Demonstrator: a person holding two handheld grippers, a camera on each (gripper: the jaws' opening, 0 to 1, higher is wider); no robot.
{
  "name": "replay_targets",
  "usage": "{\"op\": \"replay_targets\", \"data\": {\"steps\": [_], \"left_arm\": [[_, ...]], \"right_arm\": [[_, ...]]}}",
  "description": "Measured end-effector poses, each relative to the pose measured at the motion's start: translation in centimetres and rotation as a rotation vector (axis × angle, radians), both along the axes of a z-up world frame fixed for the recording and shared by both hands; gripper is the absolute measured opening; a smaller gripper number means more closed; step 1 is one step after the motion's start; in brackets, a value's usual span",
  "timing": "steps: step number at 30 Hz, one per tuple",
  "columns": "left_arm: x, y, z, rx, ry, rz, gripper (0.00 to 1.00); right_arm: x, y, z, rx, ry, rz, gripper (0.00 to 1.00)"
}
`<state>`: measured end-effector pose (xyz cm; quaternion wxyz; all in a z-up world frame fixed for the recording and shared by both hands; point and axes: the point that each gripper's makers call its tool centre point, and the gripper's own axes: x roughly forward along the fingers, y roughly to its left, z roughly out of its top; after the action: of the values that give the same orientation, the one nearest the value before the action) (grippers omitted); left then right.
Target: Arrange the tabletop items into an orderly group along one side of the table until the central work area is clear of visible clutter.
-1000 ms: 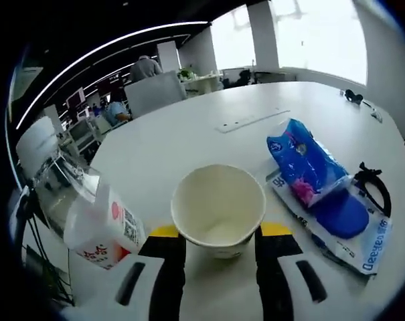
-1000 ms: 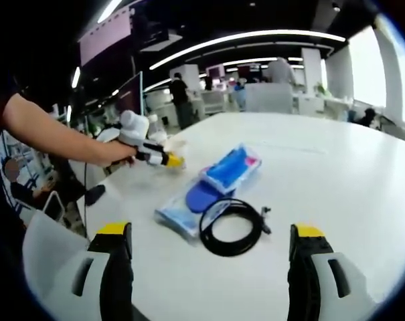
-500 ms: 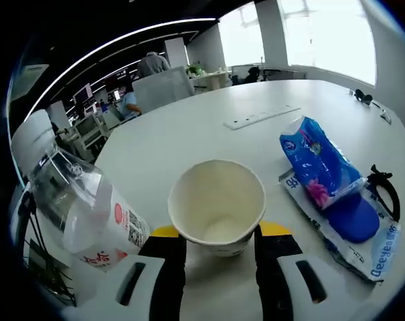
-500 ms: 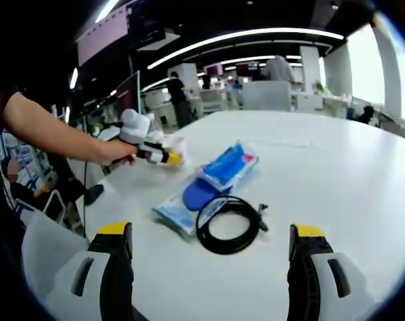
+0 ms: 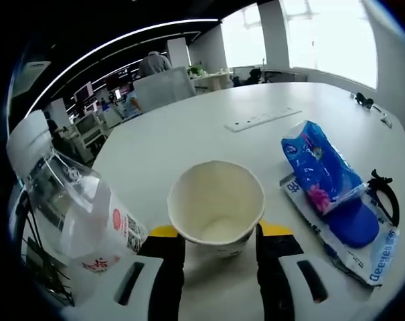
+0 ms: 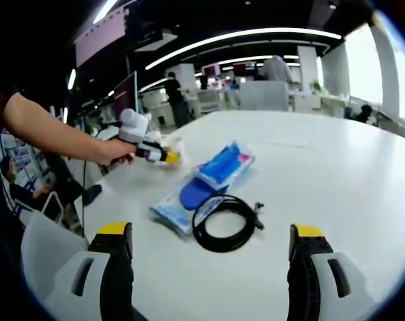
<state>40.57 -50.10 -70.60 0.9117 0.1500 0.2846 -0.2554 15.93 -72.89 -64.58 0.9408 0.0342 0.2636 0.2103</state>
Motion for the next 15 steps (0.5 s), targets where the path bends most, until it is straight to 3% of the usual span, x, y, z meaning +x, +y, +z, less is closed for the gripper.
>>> {"op": "replay_targets", "data": {"steps": [8, 15], "left_arm": [[-0.9, -0.1, -0.2, 0.000, 0.006, 0.000, 0.51], [-1.6, 0.3, -0.2, -0.006, 0.008, 0.006, 0.53]], "right_arm": [[0.2, 0.2, 0.3, 0.003, -0.009, -0.001, 0.95], [0.3, 0.8, 0.4, 0.005, -0.013, 0.013, 0.95]]}}
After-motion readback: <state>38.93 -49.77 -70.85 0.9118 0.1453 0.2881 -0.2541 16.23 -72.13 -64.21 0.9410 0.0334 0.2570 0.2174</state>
